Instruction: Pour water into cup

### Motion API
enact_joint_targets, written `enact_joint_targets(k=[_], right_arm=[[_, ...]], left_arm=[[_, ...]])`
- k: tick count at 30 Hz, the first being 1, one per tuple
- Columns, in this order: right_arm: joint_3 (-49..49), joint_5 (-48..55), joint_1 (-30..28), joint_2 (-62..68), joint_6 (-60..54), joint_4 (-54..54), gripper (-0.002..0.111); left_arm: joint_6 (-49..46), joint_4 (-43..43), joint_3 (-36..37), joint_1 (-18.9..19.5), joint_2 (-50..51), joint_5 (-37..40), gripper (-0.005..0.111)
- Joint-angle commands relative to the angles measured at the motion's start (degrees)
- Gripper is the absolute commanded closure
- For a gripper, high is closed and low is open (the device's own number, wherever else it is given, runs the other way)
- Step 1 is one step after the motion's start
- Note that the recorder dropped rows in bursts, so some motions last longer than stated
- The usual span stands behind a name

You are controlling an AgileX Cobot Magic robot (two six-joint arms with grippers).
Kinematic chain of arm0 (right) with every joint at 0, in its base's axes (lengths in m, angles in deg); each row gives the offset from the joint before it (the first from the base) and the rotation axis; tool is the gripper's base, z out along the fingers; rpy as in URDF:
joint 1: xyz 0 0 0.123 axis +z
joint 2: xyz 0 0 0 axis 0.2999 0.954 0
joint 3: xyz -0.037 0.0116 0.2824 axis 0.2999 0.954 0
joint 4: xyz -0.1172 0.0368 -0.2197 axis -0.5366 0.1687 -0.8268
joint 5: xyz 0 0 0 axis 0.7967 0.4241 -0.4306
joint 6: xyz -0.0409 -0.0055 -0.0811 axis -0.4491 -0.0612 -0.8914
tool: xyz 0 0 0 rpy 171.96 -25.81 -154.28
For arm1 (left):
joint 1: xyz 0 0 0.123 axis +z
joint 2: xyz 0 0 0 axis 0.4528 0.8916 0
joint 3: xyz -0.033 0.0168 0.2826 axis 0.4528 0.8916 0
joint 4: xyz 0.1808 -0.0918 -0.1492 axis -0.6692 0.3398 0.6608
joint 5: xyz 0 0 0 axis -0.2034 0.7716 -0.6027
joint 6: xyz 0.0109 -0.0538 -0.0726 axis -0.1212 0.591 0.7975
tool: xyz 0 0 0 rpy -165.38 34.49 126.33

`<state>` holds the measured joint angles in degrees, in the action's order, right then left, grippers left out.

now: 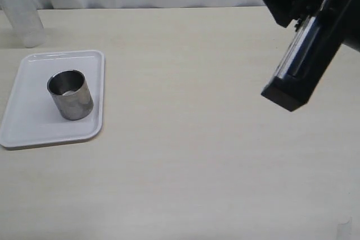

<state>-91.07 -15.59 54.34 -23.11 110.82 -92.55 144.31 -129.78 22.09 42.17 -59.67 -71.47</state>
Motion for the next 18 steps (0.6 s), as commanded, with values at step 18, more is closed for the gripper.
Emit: enact_joint_targets(k=[18], right_arm=[[0.2, 0.1, -0.2, -1.4, -0.6, 0.6, 0.104]], left_arm=[[-1.2, 10.0, 0.2, 0.1, -0.2, 0.8, 0.107]])
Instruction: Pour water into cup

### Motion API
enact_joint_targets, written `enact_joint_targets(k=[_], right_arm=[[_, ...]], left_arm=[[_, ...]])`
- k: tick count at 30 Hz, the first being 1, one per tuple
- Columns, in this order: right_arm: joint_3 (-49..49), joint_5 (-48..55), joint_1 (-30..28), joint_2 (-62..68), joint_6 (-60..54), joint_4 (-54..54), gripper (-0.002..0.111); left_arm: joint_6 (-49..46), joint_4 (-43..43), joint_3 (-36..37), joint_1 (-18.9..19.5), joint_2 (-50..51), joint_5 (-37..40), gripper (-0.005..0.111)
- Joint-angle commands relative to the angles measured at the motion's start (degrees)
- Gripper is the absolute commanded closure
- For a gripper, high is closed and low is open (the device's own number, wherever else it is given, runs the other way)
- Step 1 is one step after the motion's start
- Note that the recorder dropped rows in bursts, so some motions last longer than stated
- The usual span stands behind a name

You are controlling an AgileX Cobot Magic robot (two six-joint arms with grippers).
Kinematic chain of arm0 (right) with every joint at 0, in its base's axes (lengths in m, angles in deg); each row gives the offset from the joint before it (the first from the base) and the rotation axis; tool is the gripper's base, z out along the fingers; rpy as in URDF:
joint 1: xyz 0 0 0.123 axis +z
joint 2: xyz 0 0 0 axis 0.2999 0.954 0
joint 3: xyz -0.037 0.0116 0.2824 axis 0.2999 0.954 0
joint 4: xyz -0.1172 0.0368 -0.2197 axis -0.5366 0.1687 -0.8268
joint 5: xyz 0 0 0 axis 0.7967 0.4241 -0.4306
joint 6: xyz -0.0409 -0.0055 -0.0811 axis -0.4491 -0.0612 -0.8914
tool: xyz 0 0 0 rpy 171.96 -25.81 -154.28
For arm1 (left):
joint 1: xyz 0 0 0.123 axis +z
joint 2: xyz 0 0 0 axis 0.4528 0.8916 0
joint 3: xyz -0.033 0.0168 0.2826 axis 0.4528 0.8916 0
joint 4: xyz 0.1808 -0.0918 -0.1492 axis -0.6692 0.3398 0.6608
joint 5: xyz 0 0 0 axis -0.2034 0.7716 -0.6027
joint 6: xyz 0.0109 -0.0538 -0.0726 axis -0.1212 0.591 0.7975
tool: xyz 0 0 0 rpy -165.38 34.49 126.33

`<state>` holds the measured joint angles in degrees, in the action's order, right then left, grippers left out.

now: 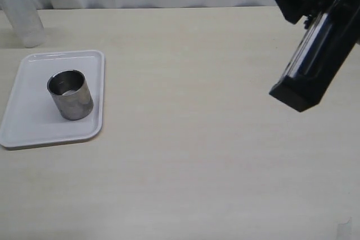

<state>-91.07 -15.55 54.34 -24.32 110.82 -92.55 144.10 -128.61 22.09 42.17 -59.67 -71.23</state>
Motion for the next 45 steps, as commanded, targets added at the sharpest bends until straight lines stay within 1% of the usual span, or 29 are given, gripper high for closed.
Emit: enact_joint_targets(k=[1, 3, 7, 12, 16, 18, 21, 25, 28, 32, 35, 38, 40, 45], right_arm=[[0.2, 0.1, -0.2, -0.2, -0.4, 0.6, 0.104], [0.2, 0.1, -0.2, -0.2, -0.2, 0.6, 0.104], [0.2, 0.1, -0.2, -0.2, -0.2, 0.6, 0.104], [0.2, 0.1, -0.2, -0.2, -0.2, 0.6, 0.104], [0.2, 0.1, -0.2, -0.2, -0.2, 0.6, 0.104], [0.2, 0.1, -0.2, -0.2, -0.2, 0.6, 0.104], [0.2, 0.1, -0.2, -0.2, -0.2, 0.6, 0.104], [0.2, 0.1, -0.2, -0.2, -0.2, 0.6, 0.104], [0.2, 0.1, -0.2, -0.2, -0.2, 0.6, 0.104], [0.2, 0.1, -0.2, -0.2, -0.2, 0.9, 0.104], [0.2, 0.1, -0.2, -0.2, -0.2, 0.9, 0.104], [0.2, 0.1, -0.2, -0.2, -0.2, 0.9, 0.104], [0.2, 0.1, -0.2, -0.2, -0.2, 0.9, 0.104], [0.2, 0.1, -0.2, -0.2, -0.2, 0.9, 0.104]], left_arm=[[-2.9, 11.3, 0.2, 0.1, -0.2, 0.4, 0.107], [-7.1, 15.1, 0.5, 0.1, -0.4, -0.9, 0.107], [-16.5, 27.7, 2.7, 0.1, -2.5, -2.1, 0.107], [-24.2, 36.6, 5.7, -0.1, -4.8, -0.6, 0.107], [-33.9, 46.4, 6.3, -3.2, -6.6, 1.9, 0.107], [-37.5, 49.5, 6.3, -5.4, -7.3, 6.0, 0.107], [-45.2, 57.1, 6.3, -7.7, -9.1, 11.2, 0.107], [-56.3, 67.3, 6.3, -8.6, -13.8, 20.0, 0.107], [-58.7, 68.2, 6.3, -8.7, -15.1, 26.5, 0.107], [-59.9, 67.0, 6.3, -8.7, -15.1, 30.6, 0.107], [-65.6, 68.9, 6.3, -8.7, -15.1, 33.7, 0.107], [-73.8, 73.7, 6.3, -8.7, -15.1, 37.3, 0.107], [-77.4, 75.7, 6.3, -8.7, -15.1, 39.7, 0.107], [-77.5, 74.8, 6.3, -8.7, -15.1, 45.9, 0.107]])
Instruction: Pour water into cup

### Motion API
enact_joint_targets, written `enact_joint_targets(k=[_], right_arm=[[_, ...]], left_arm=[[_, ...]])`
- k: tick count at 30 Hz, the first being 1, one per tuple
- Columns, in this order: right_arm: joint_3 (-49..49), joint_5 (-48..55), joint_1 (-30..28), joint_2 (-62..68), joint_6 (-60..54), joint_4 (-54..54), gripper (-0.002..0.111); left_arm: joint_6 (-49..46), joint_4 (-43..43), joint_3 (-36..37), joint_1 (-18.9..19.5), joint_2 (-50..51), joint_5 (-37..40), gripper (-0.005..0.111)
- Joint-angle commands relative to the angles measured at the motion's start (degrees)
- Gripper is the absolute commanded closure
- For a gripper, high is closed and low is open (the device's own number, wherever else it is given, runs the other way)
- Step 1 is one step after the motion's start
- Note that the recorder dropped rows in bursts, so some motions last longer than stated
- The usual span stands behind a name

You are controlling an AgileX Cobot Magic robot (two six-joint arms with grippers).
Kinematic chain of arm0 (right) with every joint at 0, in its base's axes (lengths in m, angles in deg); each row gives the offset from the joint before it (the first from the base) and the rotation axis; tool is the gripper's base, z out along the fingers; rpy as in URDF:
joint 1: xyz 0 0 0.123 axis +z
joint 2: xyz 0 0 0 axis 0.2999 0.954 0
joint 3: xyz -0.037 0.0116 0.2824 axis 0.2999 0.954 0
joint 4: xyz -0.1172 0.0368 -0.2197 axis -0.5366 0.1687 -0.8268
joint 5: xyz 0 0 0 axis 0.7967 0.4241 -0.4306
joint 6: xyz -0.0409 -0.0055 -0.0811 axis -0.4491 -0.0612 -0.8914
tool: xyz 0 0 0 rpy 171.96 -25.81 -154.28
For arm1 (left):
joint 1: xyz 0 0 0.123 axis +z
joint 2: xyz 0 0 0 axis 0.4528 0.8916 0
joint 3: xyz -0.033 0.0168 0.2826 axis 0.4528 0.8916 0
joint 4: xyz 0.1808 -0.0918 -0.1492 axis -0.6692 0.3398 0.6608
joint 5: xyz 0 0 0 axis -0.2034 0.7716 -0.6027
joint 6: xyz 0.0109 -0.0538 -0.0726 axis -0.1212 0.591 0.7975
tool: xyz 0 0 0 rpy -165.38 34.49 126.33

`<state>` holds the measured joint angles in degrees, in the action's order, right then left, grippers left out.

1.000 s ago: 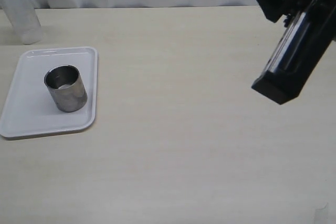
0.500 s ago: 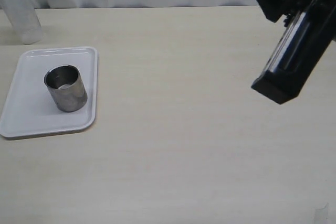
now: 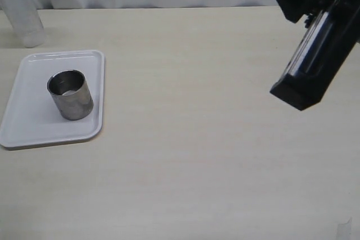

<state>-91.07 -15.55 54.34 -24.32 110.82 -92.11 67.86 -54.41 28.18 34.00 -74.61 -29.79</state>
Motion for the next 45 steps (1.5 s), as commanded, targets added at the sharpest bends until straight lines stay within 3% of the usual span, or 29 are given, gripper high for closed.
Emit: enact_joint_targets(k=[1, 9, 17, 45], right_arm=[[0.2, 0.1, -0.2, -0.2, -0.2, 0.4, 0.104], [0.2, 0.1, -0.2, -0.2, -0.2, 0.4, 0.104], [0.2, 0.1, -0.2, -0.2, -0.2, 0.4, 0.104], [0.2, 0.1, -0.2, -0.2, -0.2, 0.4, 0.104]], left_arm=[[-1.2, 0.6, 0.2, -0.6, -0.1, 5.7, 0.107], [-0.9, 1.7, 0.2, -0.8, -0.1, 11.9, 0.107], [0.2, 1.7, 0.2, -5.7, -0.1, 11.9, 0.107], [3.0, 1.6, 0.2, -5.7, -0.1, 12.0, 0.107]])
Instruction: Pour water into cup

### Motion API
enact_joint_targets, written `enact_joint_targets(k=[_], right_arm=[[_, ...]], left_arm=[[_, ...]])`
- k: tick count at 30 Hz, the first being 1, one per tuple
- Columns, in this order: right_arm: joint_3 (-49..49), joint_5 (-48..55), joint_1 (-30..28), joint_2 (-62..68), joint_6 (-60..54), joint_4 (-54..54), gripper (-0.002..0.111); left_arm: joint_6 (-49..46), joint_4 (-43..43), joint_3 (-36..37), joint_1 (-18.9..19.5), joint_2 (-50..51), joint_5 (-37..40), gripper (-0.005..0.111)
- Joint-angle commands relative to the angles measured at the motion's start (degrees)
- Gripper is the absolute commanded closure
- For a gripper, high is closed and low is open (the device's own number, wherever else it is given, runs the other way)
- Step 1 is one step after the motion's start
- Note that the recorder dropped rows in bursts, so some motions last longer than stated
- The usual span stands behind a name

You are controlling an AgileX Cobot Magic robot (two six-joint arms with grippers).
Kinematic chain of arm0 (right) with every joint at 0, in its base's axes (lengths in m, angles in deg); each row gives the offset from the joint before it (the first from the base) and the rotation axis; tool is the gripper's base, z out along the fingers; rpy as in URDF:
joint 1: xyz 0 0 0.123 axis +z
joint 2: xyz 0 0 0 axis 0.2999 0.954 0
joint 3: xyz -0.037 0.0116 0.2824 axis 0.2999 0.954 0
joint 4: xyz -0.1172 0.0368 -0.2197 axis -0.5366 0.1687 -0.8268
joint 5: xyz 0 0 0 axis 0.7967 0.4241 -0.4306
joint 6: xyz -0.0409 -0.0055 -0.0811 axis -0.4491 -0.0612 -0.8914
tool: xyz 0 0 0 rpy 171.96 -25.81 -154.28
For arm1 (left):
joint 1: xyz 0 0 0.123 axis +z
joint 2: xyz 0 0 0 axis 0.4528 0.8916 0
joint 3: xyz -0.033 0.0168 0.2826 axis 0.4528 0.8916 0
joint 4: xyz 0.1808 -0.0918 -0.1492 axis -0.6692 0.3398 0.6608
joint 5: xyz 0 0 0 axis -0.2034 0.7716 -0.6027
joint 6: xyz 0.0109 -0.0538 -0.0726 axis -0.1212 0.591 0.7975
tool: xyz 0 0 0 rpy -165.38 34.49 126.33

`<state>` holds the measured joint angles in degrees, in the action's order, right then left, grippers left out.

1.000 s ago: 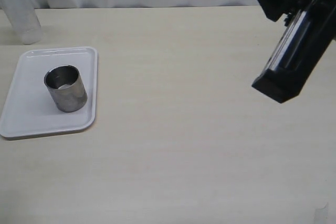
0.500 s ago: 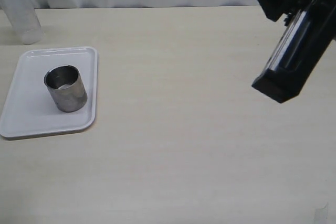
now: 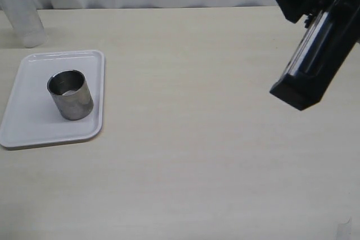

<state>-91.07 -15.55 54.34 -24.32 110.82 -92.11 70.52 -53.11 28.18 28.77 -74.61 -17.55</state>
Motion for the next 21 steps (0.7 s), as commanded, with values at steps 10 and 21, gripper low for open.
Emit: enact_joint_targets(k=[10, 21], right_arm=[[0.2, -2.0, -0.2, -0.2, -0.2, 2.6, 0.104], [13.3, 2.0, -0.2, -14.5, -31.4, 38.7, 0.104]], left_arm=[[0.4, 0.3, 0.2, -0.5, -0.1, -0.2, 0.107], [0.4, 0.3, 0.2, -0.5, -0.1, 0.1, 0.107]])
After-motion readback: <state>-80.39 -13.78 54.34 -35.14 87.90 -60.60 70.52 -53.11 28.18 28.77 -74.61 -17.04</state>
